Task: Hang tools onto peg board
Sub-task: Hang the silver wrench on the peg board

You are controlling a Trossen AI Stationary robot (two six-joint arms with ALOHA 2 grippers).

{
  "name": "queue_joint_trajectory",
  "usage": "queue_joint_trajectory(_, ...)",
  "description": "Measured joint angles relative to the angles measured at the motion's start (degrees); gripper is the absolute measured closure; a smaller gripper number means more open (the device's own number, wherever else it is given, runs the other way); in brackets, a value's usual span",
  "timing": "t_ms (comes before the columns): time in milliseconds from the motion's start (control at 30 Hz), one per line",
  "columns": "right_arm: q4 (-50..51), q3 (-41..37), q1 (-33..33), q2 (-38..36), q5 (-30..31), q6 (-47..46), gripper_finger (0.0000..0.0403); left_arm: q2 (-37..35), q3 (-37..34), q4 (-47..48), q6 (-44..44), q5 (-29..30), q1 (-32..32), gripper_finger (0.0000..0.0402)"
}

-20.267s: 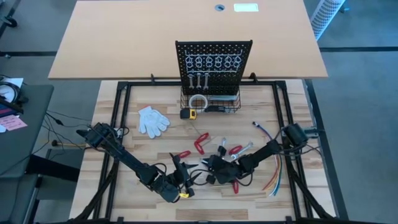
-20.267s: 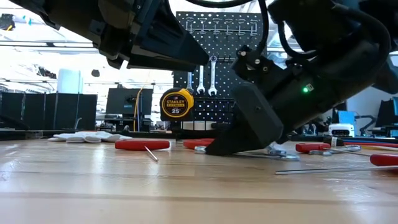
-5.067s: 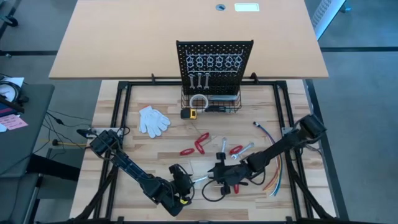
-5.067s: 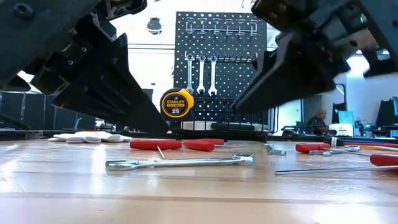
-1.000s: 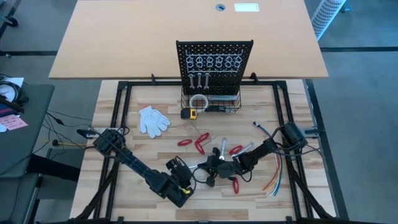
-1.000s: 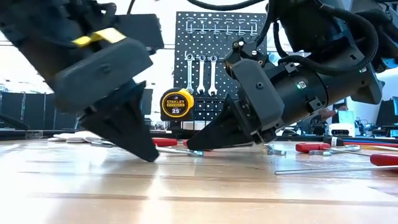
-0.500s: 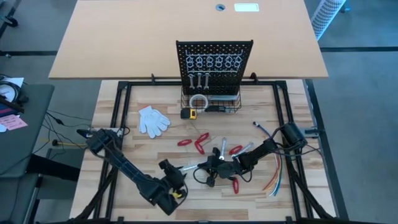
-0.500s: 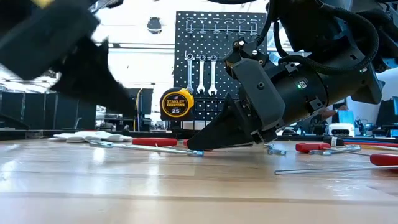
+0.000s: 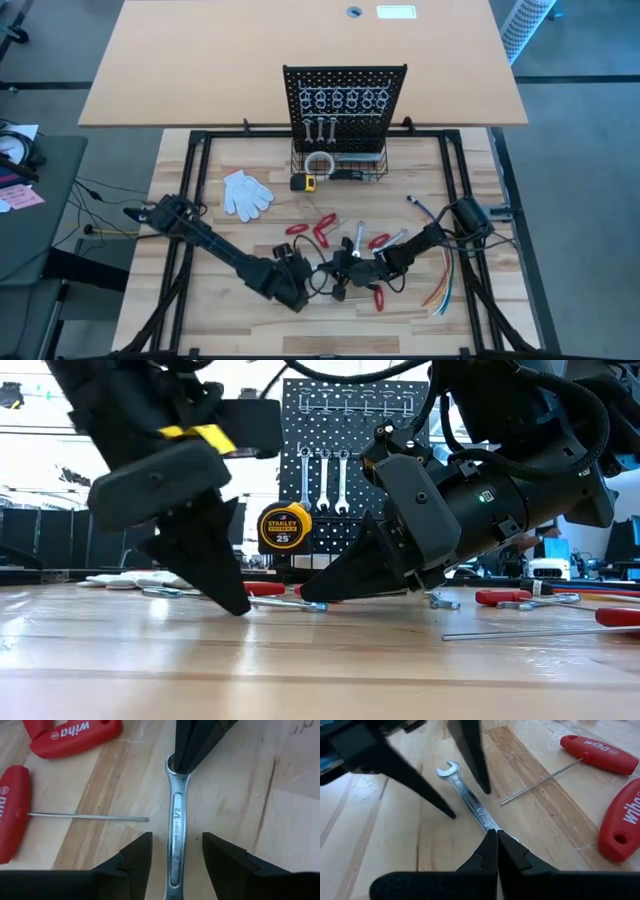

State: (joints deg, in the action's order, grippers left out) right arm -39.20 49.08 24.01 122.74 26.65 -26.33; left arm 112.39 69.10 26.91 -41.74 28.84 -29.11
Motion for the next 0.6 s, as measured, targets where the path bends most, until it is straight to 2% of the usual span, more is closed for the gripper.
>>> queue_joint_trajectory(300, -0.30, 0.00, 0.02, 0.00, -0.75, 1.05, 0.0398, -0.10, -0.59, 1.69, -0.07, -4.65, 0.12, 0.0249)
queue_joint_trajectory(600, -0.32, 0.00, 0.07, 0.00, -1.12, 1.01, 0.0398, 0.03, -0.61, 5.24, -2.66, -7.28, -0.84, 0.0284)
